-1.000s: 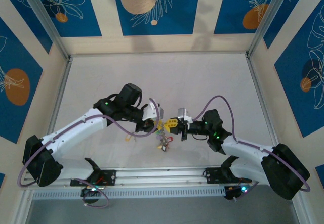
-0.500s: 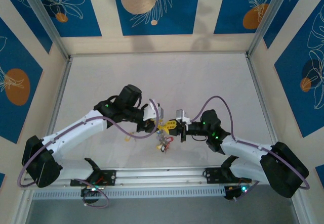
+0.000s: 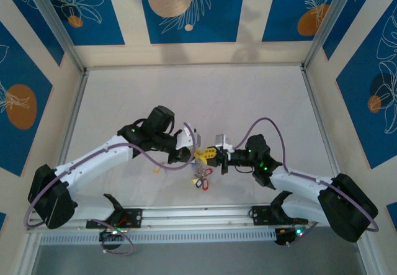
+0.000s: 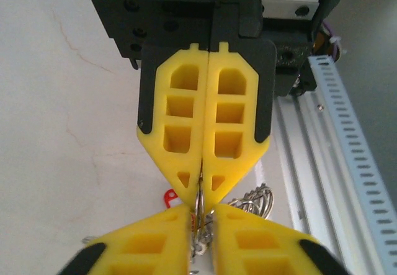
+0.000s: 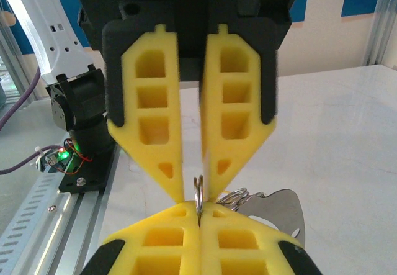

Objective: Put the keys on the keyring

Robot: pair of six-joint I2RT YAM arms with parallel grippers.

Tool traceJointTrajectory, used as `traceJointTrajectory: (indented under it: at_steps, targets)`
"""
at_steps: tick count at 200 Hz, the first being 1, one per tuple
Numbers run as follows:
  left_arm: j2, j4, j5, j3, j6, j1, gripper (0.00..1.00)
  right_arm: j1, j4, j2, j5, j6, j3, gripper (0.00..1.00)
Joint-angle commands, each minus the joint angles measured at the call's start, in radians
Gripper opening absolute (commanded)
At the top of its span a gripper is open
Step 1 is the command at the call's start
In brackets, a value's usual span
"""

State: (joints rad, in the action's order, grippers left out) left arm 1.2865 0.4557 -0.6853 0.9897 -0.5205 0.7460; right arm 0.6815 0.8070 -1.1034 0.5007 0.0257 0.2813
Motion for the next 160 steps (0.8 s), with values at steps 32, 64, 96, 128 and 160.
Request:
traceJointTrajectory:
  at_steps: [32,64,96,128,160]
  targets:
    - [0.023,0.02,-0.075,0.013,-0.006,-0.004,0.12,0.008,0.063,0.008,-0.008,-0.018,0.035,0.0]
    - [0.032,0.061,-0.087,0.024,-0.027,-0.002,0.11,0.009,0.061,0.007,-0.029,-0.023,0.041,0.0]
    - [0.047,0.108,-0.078,0.04,-0.046,-0.002,0.11,0.008,0.061,0.008,-0.048,-0.028,0.042,0.0]
    - [0.051,0.139,-0.057,0.047,-0.06,-0.002,0.2,0.008,0.061,0.008,-0.054,-0.029,0.038,0.0]
    - [0.033,0.125,-0.044,0.029,-0.055,-0.002,0.17,0.008,0.064,0.012,-0.059,-0.026,0.027,0.0]
